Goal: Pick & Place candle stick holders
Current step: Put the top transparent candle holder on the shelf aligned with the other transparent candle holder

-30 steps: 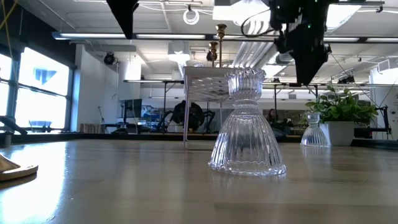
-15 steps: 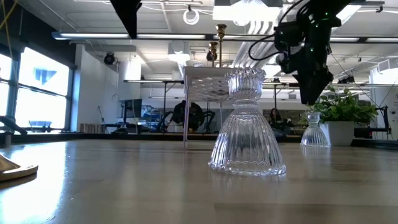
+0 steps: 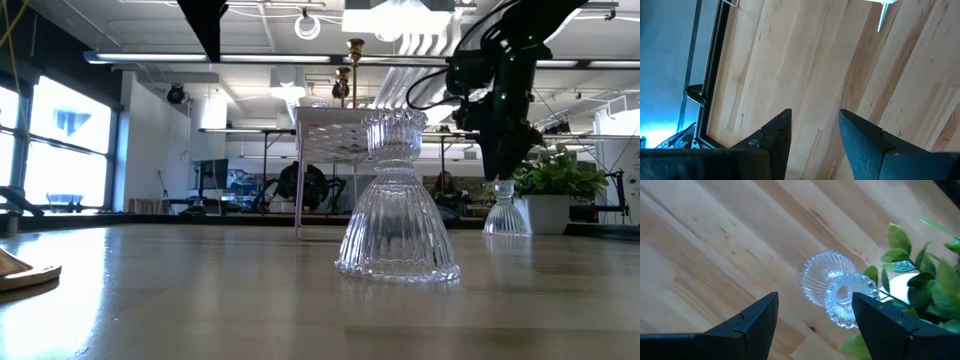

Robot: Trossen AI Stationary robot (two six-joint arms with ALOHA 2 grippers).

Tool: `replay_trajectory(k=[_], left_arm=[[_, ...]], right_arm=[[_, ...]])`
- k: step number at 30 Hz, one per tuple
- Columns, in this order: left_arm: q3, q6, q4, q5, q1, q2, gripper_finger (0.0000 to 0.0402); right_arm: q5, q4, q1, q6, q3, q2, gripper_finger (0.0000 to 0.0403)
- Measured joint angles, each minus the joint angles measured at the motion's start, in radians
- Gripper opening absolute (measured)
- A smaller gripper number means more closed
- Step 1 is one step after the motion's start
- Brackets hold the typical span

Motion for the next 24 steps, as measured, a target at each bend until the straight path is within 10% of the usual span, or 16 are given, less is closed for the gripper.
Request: replay_trajectory(k=[15,24], left_arm=[[0.0,0.0,0.014,0.004,0.0,0.0,0.0156],[0.0,0.0,0.016,0.007,0.0,0.0,0.0156]], right_arm=[[0.028,0.027,0.001,-0.012,0.008,0.154,0.0243],[0.028,0.036,0.0,-0.044,0.004,0.146,0.0171]])
